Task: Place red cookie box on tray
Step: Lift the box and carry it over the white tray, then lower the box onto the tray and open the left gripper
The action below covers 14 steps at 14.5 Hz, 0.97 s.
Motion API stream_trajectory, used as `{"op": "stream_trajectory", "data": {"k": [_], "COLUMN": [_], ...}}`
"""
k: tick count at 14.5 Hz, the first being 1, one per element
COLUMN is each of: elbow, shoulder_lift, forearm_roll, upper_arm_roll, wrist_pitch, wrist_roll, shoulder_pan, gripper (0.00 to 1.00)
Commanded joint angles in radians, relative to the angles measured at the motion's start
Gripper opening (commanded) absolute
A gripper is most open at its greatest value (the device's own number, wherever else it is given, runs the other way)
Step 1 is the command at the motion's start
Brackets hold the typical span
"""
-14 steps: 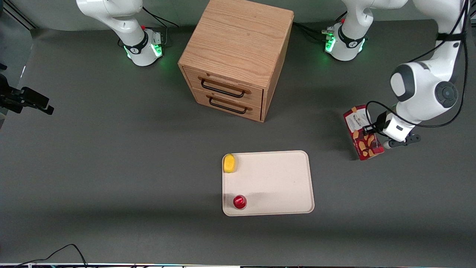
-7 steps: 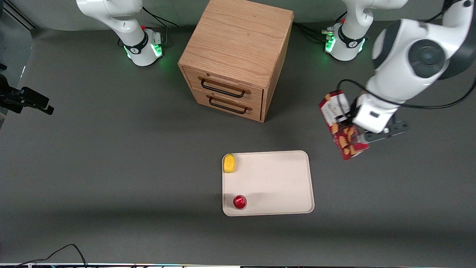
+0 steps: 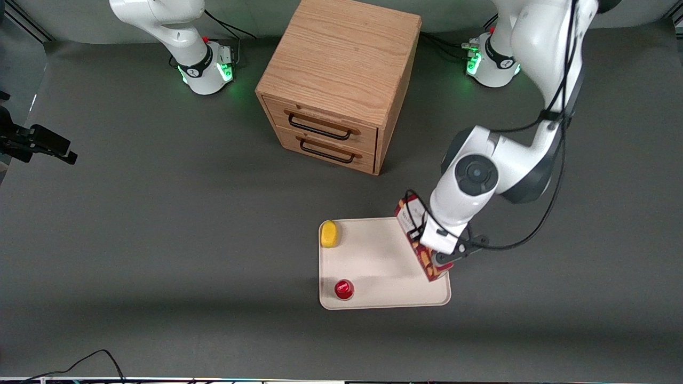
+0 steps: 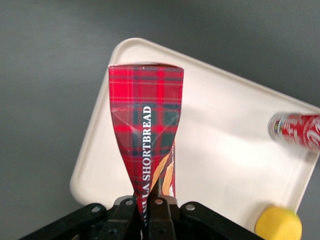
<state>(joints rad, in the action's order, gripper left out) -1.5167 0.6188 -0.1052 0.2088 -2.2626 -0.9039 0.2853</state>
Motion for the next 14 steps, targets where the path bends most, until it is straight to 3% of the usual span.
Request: {"op": "stream_trajectory", "data": {"k": [1,5,14], "elbow": [0.055,0.040,0.024], "shoulder_lift": [0.091,0.137,0.176], "forearm_roll": [-0.028,-0.068,-0.071], "upper_arm_roll": [0.004,-0.002,-0.025], "wrist_pitch": [-0.093,-0.139,-0.173], "wrist_roll": [-0.024,-0.024,-0.018], "shoulder_pan": [0.000,-0.003,-0.012], "gripper": [0.00,0.00,0.00]}}
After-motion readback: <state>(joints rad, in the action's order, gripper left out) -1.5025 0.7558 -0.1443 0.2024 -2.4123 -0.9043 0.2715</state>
